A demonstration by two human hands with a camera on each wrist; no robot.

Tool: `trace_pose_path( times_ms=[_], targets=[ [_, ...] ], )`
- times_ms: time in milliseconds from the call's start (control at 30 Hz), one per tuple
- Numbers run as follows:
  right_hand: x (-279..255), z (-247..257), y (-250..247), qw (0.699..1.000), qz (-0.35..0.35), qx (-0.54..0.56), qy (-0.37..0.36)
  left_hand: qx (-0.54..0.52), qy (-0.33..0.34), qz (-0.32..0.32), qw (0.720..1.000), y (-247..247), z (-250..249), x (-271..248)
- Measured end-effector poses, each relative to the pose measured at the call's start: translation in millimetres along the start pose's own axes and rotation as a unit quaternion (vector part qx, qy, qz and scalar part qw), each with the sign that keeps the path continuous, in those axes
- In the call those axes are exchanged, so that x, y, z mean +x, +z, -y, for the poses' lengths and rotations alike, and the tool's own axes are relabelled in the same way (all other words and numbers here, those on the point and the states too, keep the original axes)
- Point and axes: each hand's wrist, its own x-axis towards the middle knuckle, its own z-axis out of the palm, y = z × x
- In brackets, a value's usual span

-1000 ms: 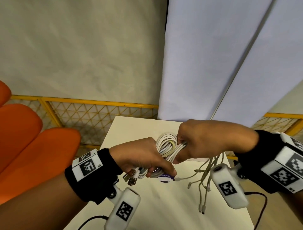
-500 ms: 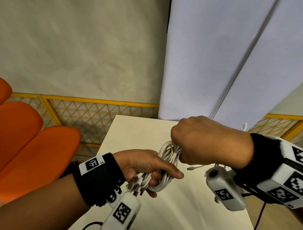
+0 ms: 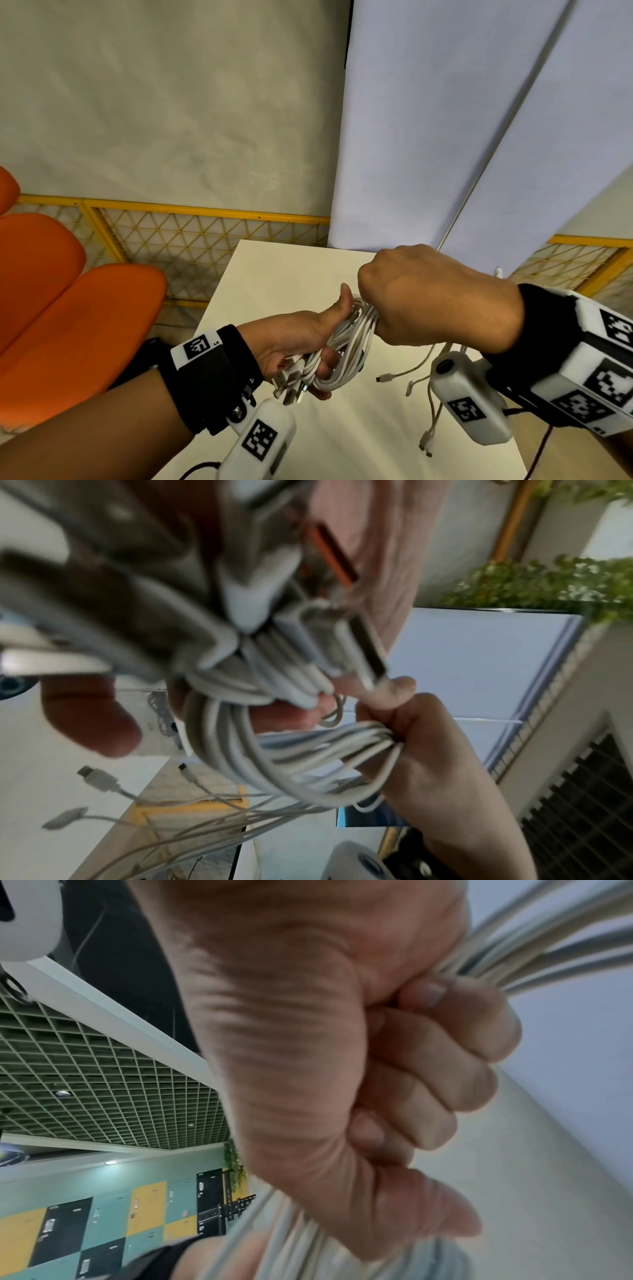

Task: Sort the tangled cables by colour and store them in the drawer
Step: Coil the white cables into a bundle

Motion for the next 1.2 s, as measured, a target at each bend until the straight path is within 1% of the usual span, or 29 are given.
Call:
trace_pose_path(
  times_ms=[67, 133, 167, 233, 300, 467, 633, 900, 1000, 1100, 1200],
  targets=[
    [2.4, -3.0, 2.1, 1.0, 0.013, -0.005, 0.012, 0.031, 0.038, -0.039, 0.998, 5.4, 1.5, -1.0],
    [4.5, -5.6, 2.9, 0.999, 0.023, -0.007, 0.021, 0.1, 0.07, -0.069, 0.99, 9.3, 1.4, -4.8],
    [5.3, -5.9, 2.7, 0.999, 0.027, -0.005, 0.024, 0.134, 0.073, -0.08, 0.985, 10.3, 0.5, -6.9],
    [6.9, -5.3, 2.1, 0.999, 0.029, 0.0, 0.029, 0.177, 0.061, -0.099, 0.977, 11.2, -0.7, -9.7],
    [8.4, -3.4, 1.7, 0.999, 0.024, 0.0, 0.033, 0.191, 0.051, -0.105, 0.975, 13.8, -1.9, -12.4],
    [12.9, -2.8, 4.5, 1.0, 0.018, 0.0, 0.021, 0.179, 0.04, -0.101, 0.978, 19.2, -2.5, -15.8],
    [13.9, -4.0, 10.5, 1.0, -0.006, 0.004, 0.004, 0.115, 0.015, -0.057, 0.992, 17.3, -2.3, -18.0],
    [15.2, -8.6, 31.6, 0.99, -0.082, -0.083, -0.085, 0.007, -0.015, 0.013, 1.0, 11.3, -0.6, -15.2],
    [17.0, -6.8, 37.0, 0.981, -0.102, -0.097, -0.131, -0.028, -0.01, 0.04, 0.999, 9.5, -2.9, -16.6],
    [17.7, -0.4, 43.5, 0.969, -0.138, -0.08, -0.189, -0.044, -0.002, 0.07, 0.997, 12.6, -5.4, -18.9],
    [19.6, 2.2, 46.7, 0.964, -0.155, -0.062, -0.209, -0.05, 0.006, 0.081, 0.995, 14.7, -2.9, -20.1]
  ],
)
